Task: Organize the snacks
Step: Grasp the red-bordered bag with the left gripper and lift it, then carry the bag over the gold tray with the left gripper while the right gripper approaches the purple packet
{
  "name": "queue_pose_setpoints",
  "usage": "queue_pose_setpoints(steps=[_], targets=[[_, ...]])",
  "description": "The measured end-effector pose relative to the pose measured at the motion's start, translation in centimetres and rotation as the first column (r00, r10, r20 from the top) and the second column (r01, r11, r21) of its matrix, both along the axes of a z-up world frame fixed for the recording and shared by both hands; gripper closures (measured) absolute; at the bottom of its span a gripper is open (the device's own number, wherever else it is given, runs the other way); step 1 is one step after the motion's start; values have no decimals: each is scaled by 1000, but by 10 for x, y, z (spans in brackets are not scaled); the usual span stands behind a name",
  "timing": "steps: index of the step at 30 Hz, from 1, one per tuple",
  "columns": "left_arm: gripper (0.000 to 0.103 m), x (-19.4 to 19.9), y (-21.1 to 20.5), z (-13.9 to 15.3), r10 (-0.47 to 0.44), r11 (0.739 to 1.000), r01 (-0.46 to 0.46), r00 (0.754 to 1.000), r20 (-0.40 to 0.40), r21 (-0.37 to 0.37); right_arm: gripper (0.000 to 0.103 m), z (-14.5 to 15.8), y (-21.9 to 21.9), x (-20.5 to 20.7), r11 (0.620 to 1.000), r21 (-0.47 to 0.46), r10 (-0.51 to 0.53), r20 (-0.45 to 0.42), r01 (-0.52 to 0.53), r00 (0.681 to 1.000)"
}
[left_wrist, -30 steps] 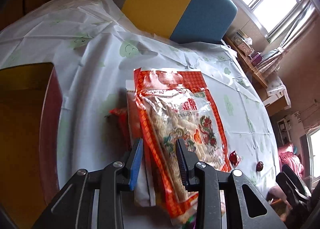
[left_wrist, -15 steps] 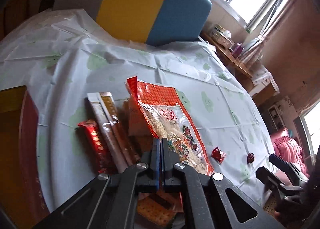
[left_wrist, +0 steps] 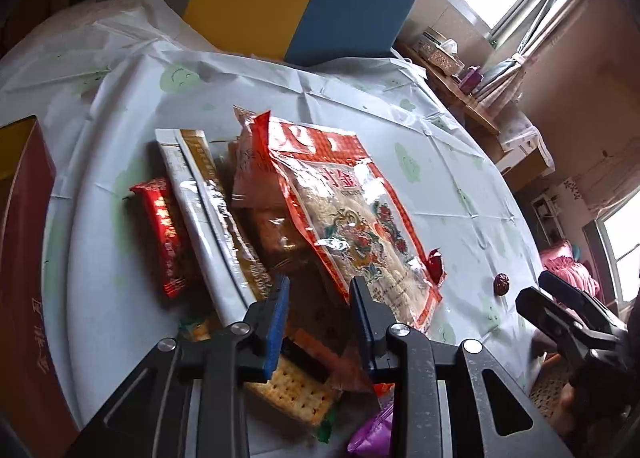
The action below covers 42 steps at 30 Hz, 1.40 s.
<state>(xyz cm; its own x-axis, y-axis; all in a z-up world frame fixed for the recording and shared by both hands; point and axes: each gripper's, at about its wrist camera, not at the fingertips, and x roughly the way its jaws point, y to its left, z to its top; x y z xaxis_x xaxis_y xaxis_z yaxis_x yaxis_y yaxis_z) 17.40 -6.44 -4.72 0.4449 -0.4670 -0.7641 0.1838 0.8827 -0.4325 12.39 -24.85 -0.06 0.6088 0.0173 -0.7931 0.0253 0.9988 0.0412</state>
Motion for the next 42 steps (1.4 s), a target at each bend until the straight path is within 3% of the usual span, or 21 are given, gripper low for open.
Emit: queue_pose_setpoints(steps=[8, 12, 14, 19, 23, 26, 31, 36, 42], targets=[[73, 17, -25, -8, -22, 1000, 21, 999, -45, -4, 5, -1, -1, 1, 1000, 0, -5, -8, 5, 1000], [92, 16, -31, 1, -30, 1000, 30, 1000, -3, -6, 5, -2, -1, 1, 1000, -7, -4, -9, 4, 1000], [93, 12, -30, 11, -25, 1000, 26, 999, 29, -12, 6, -4, 0, 3, 1000, -6, 1, -15, -1, 1000], [94, 3, -17, 43, -25, 1000, 25, 991, 131, 5, 33, -11, 5, 5, 998, 38, 55, -61, -52, 997], [94, -2, 5, 62, 3, 1000, -2, 985, 174, -9, 36, -22, 19, 7, 987, 86, 148, -119, -138, 982], [94, -6, 18, 67, 26, 1000, -24, 982, 185, -13, 39, -26, 34, 3, 958, 159, 261, -136, -239, 956], [94, -17, 38, 69, 59, 998, -54, 981, 184, -32, 38, -35, 71, -9, 889, 200, 447, -177, -413, 877], [94, -35, 57, 77, 85, 996, -75, 976, 202, -54, 38, -53, 90, -17, 864, 181, 503, -262, -470, 823], [94, -50, 83, 85, 123, 992, -112, 969, 213, -64, 39, -64, 98, -19, 862, 156, 507, -296, -482, 810]])
